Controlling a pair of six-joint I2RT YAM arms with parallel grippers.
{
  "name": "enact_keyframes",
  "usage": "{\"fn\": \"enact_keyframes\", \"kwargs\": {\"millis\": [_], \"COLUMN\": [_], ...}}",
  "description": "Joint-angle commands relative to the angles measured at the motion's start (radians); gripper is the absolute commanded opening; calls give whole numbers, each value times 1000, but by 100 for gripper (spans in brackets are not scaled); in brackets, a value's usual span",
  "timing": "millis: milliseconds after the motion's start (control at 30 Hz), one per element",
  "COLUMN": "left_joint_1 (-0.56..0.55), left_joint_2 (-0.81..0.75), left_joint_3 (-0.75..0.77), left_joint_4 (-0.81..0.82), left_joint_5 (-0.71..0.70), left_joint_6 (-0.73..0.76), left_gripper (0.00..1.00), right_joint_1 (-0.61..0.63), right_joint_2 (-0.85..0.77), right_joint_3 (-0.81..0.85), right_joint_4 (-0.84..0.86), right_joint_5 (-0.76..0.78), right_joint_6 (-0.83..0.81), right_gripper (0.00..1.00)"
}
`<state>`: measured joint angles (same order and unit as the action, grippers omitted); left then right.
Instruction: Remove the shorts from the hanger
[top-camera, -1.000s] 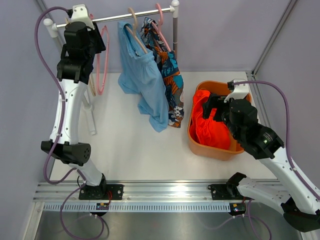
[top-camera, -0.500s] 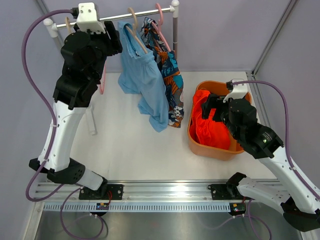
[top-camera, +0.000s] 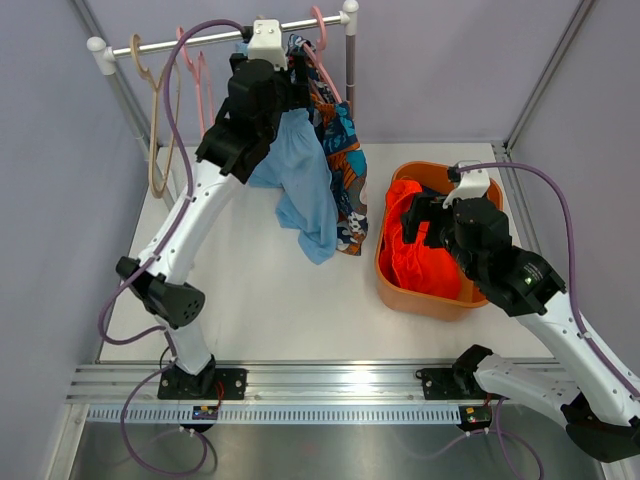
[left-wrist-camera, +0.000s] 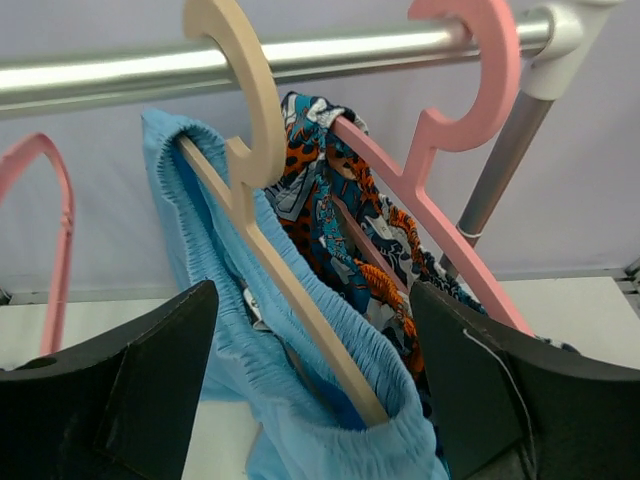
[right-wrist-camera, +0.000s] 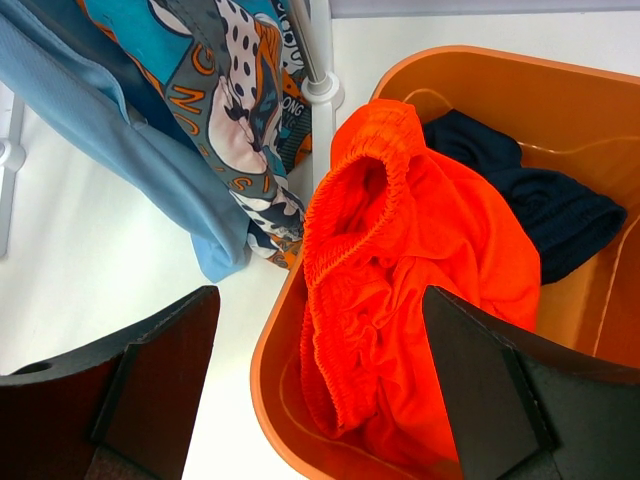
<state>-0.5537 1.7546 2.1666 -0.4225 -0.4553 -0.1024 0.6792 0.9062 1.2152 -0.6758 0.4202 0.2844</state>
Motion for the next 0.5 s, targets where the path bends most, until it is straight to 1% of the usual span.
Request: {"fn": "enact_keyframes", "kwargs": {"millis": [0, 33, 200, 300, 467], "left_joint_1": [-2, -2, 15, 46, 77], "left_joint_2": [55, 71, 126, 147, 184], "left_joint_3": [93, 117, 121, 113, 119], "left_joint_4": [125, 125, 143, 137, 146], "left_joint_5": [-85, -112, -183, -177, -155], "left_joint_6": [1, 1, -23, -74, -97], "left_gripper": [82, 82, 82, 80, 80], "right_joint_1": [-6, -6, -7, -6, -6], "right_joint_2": [-6, -7, -13, -18, -26], "right_joint_3": [23, 18, 1, -5, -14], "right_joint_4": [-11, -11, -19, -24, -25], "right_joint_5": [-12, -8, 5, 9, 14], "right_joint_6": [9, 9, 9, 7, 6], "right_gripper": [91, 91, 91, 91, 91]}}
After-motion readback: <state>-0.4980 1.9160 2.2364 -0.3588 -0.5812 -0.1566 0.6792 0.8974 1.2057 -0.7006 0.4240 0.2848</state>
